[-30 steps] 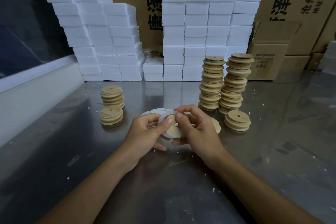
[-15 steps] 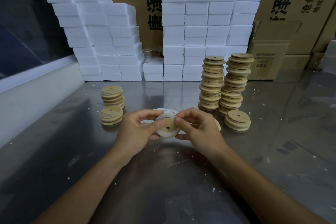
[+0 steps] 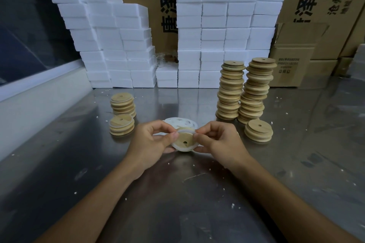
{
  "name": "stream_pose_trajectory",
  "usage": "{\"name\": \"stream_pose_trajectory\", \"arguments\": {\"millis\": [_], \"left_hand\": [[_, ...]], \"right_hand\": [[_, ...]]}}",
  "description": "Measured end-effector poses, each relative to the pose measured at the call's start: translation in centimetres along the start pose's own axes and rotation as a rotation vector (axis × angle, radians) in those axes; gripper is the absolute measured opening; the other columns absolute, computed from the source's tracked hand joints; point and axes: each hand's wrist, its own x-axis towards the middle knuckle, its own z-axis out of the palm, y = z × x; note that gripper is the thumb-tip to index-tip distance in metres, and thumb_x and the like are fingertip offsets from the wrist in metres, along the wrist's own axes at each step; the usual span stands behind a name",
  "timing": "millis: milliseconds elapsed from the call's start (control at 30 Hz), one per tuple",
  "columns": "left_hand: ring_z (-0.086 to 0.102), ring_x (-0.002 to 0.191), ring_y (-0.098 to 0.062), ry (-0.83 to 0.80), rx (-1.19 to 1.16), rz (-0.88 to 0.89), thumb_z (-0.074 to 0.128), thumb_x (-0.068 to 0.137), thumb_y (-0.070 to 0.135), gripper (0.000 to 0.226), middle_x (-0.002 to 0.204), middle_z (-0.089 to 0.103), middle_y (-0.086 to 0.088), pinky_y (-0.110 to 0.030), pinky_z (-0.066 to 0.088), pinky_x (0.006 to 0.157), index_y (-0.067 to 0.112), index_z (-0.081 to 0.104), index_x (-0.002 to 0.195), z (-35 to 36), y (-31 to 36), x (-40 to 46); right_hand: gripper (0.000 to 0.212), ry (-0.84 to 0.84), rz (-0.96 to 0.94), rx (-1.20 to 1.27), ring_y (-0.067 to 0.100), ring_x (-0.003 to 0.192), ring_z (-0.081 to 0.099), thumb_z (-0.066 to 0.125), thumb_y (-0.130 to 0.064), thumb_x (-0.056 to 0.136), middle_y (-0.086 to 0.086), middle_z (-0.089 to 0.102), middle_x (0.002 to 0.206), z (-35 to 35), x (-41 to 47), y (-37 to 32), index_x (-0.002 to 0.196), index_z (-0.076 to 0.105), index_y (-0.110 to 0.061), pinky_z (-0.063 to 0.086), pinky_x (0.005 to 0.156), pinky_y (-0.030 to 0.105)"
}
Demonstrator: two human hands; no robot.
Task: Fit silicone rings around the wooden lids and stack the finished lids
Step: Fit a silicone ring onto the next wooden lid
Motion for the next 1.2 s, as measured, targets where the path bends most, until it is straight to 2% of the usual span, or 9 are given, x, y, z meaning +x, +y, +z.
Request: {"name": "stream_pose_trajectory", "arguments": {"millis": [133,267,400,500,600,767,900,1067,1200], "left_hand": [[0.074,0.074,-0.028,-0.017,0.054,0.009,0.071,0.082,-0.004,0.012,0.083,0.073,-0.012,-0.032,0.061,0.063,0.003,0.067,0.073,-0.17,0.04,0.04],[0.074,0.071,-0.027,-0.014,0.084,0.029,0.07,0.082,-0.005,0.016,0.084,0.072,-0.014,-0.032,0.061,0.06,0.005,0.066,0.071,-0.26,-0.13,0.14],[0.074,0.074,-0.026,-0.002,0.225,0.099,0.069,0.085,-0.001,0.029,0.088,0.07,-0.008,-0.048,0.061,0.07,0.022,0.064,0.068,-0.36,-0.75,0.45],[0.072,0.082,-0.028,-0.017,0.271,0.151,0.07,0.082,0.011,0.024,0.087,0.07,-0.004,-0.055,0.059,0.071,0.029,0.061,0.07,-0.33,-0.92,0.5],[0.071,0.087,-0.027,-0.013,0.258,0.147,0.068,0.075,0.023,0.01,0.085,0.071,-0.001,-0.054,0.059,0.074,0.028,0.062,0.071,-0.38,-0.83,0.38],[0.072,0.084,-0.029,-0.003,0.186,0.114,0.071,0.085,0.003,0.025,0.085,0.071,-0.006,-0.055,0.059,0.072,0.022,0.065,0.069,-0.31,-0.66,0.23],[0.071,0.086,-0.037,0.021,0.1,0.041,0.072,0.084,0.002,0.023,0.087,0.072,-0.012,-0.057,0.057,0.079,0.016,0.066,0.066,0.09,-0.41,0.05],[0.071,0.085,-0.036,0.011,0.091,0.037,0.072,0.083,0.004,0.022,0.086,0.072,-0.012,-0.055,0.058,0.08,0.017,0.066,0.067,0.04,-0.23,-0.07],[0.072,0.076,-0.023,-0.015,0.09,0.039,0.072,0.082,0.0,0.023,0.084,0.073,-0.01,-0.048,0.06,0.076,0.016,0.065,0.066,-0.2,-0.26,0.0]], "right_hand": [[0.012,-0.027,0.022,0.021,0.018,0.072,0.073,0.071,0.001,0.086,0.012,0.075,0.076,-0.18,0.1,0.04,0.076,0.068,-0.005,0.062,0.069,0.03],[0.007,-0.034,0.012,0.043,0.021,0.075,0.073,0.071,0.001,0.087,0.019,0.075,0.083,-0.29,-0.02,0.07,0.081,0.067,-0.001,0.063,0.071,0.033],[0.009,-0.022,-0.005,0.035,0.027,0.081,0.073,0.07,0.001,0.087,0.025,0.073,0.09,-0.13,-0.14,-0.05,0.091,0.065,0.008,0.063,0.075,0.039],[0.012,-0.006,-0.014,-0.003,0.029,0.082,0.073,0.07,0.0,0.088,0.026,0.073,0.091,-0.11,-0.16,-0.17,0.095,0.065,0.009,0.063,0.073,0.038],[0.013,-0.004,-0.007,-0.013,0.03,0.085,0.074,0.069,-0.001,0.088,0.024,0.073,0.091,-0.13,-0.21,-0.22,0.096,0.066,0.009,0.063,0.068,0.033],[0.01,0.008,-0.004,-0.015,0.027,0.084,0.075,0.069,-0.002,0.089,0.02,0.075,0.089,0.01,-0.22,-0.12,0.092,0.067,0.008,0.063,0.07,0.034],[0.007,0.022,0.014,0.021,0.027,0.084,0.075,0.069,-0.002,0.089,0.019,0.075,0.087,-0.01,-0.13,-0.05,0.088,0.068,0.005,0.063,0.071,0.035],[0.005,0.01,0.016,0.031,0.026,0.083,0.075,0.07,-0.002,0.088,0.019,0.075,0.085,-0.17,-0.01,0.14,0.085,0.068,0.001,0.063,0.074,0.038],[0.006,-0.021,0.018,0.013,0.024,0.082,0.075,0.071,-0.001,0.087,0.013,0.076,0.082,-0.55,0.11,0.24,0.082,0.069,-0.004,0.062,0.076,0.037]]}}
